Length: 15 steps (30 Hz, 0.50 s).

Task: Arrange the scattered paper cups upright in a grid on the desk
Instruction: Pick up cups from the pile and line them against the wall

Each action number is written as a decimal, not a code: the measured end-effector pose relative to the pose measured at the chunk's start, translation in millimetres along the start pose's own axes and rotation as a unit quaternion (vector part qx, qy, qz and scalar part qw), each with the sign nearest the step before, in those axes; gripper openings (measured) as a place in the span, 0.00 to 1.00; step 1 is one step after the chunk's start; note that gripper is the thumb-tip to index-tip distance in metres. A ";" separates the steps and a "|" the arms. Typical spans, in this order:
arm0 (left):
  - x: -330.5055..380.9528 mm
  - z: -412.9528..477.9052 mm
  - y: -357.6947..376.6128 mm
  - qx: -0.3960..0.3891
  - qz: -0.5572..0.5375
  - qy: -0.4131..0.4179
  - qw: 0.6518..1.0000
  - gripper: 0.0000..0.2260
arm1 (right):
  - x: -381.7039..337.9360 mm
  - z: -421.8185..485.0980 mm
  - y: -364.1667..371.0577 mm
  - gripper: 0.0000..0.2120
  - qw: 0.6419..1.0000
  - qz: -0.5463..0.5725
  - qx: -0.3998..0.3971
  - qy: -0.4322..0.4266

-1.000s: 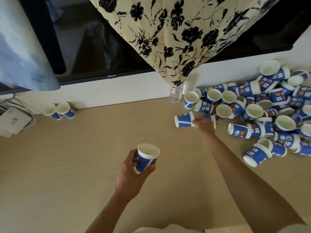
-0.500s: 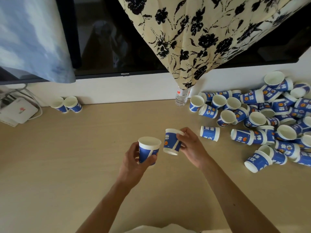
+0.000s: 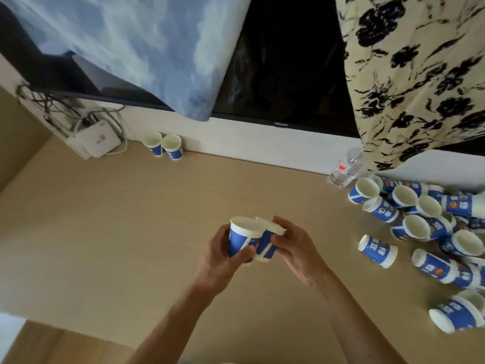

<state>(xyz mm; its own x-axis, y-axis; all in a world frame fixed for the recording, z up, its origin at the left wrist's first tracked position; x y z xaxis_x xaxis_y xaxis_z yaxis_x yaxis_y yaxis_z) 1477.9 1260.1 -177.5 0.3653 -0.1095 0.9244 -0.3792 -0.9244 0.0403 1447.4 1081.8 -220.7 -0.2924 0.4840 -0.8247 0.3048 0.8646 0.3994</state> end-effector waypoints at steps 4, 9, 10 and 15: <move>-0.8 11.4 -36.7 0.014 -0.016 -0.002 1.000 0.26 | 5.9 20.1 33.3 0.44 0.998 -0.042 -0.052 0.018; 0.7 24.3 -81.4 0.035 -0.044 -0.005 0.998 0.27 | 10.0 54.5 71.6 0.37 0.980 -0.159 -0.115 0.032; 0.1 26.9 -92.0 0.047 -0.049 -0.007 0.998 0.28 | 9.3 63.2 78.4 0.37 0.977 -0.180 -0.108 0.032; -5.1 40.5 -148.6 0.125 -0.030 -0.017 0.992 0.27 | -3.8 120.4 113.0 0.25 0.965 -0.259 -0.028 -0.023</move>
<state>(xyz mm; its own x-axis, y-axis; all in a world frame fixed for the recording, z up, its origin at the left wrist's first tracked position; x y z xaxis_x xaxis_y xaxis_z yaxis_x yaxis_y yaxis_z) 1566.8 1383.3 -203.5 0.4104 -0.0606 0.9099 -0.1344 -0.9909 -0.0053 1592.1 1161.5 -220.6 -0.3509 -0.0203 -0.9362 0.0782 0.9956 -0.0509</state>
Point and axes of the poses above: each hand's wrist, its own z-axis towards the middle knuckle, its own y-axis out of the palm, x = y × z, the point moved 8 cm from there along z, towards the middle knuckle, and after that the axes turned 4 degrees about -y, right-handed, at the moved point
